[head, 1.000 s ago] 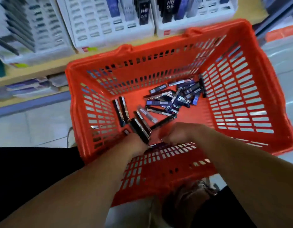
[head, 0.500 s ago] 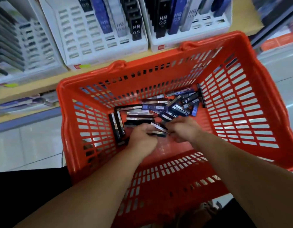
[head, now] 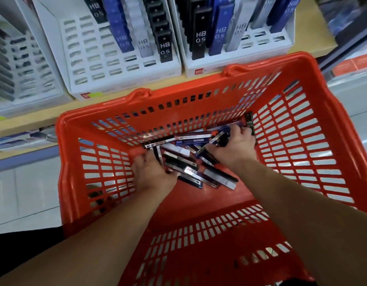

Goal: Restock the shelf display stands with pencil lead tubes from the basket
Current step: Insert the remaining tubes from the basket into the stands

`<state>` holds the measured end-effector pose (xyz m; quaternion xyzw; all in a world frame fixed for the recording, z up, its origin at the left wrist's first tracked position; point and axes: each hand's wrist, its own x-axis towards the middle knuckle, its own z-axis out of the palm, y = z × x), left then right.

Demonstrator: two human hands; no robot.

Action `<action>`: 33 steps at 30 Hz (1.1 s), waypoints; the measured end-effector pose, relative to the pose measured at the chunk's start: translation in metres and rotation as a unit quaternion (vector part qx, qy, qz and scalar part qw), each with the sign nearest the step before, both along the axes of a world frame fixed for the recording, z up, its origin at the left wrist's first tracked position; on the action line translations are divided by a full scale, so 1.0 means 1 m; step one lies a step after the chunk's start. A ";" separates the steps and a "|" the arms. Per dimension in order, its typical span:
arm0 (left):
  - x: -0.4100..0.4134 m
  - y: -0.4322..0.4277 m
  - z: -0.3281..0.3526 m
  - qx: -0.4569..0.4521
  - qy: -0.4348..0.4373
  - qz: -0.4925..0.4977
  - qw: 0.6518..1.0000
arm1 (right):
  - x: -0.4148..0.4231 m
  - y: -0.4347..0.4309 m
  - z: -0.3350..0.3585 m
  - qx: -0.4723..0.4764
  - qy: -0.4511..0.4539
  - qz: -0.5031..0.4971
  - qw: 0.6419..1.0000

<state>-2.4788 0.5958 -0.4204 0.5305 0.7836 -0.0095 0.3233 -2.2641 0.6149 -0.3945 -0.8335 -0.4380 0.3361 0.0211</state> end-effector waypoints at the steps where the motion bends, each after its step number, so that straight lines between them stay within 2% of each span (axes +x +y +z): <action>1: -0.002 -0.001 0.002 0.013 0.001 -0.040 0.999 | -0.002 -0.003 -0.001 0.022 -0.005 0.049 0.999; 2: -0.004 -0.003 0.004 0.039 0.002 -0.086 0.996 | -0.002 -0.004 -0.001 0.030 -0.014 0.111 0.993; 4: -0.006 -0.002 0.012 0.086 0.001 -0.205 0.975 | -0.001 -0.001 -0.003 -0.012 -0.046 0.241 0.969; 6: -0.004 0.006 0.015 0.052 0.021 -0.342 0.938 | 0.002 0.004 -0.009 -0.099 -0.087 0.336 0.933; 8: 0.002 0.015 0.011 0.012 0.055 -0.425 0.904 | 0.003 0.003 -0.016 -0.152 -0.133 0.387 0.900; 10: 0.010 0.018 0.003 0.016 0.084 -0.438 0.895 | 0.001 -0.004 -0.021 -0.165 -0.161 0.399 0.887; 12: 0.013 0.022 -0.002 0.044 0.120 -0.444 0.887 | 0.000 -0.008 -0.021 -0.147 -0.171 0.387 0.894; 18: 0.011 0.041 -0.005 0.056 0.123 -0.495 0.858 | 0.008 -0.006 -0.018 0.003 -0.144 0.354 0.924; 21: 0.010 0.042 -0.004 0.059 0.117 -0.506 0.852 | 0.013 -0.009 -0.017 0.002 -0.139 0.348 0.927; 23: 0.008 0.041 -0.006 0.058 0.099 -0.517 0.848 | 0.015 -0.014 -0.018 -0.040 -0.142 0.364 0.920; 25: 0.008 0.041 -0.006 0.052 0.082 -0.522 0.847 | 0.016 -0.020 -0.021 -0.067 -0.150 0.377 0.912; 29: 0.017 0.045 -0.007 0.038 0.096 -0.523 0.846 | 0.015 -0.018 -0.022 -0.013 -0.167 0.363 0.917; 33: 0.018 0.044 -0.009 -0.005 0.060 -0.481 0.875 | 0.016 -0.001 -0.018 -0.021 -0.185 0.402 0.897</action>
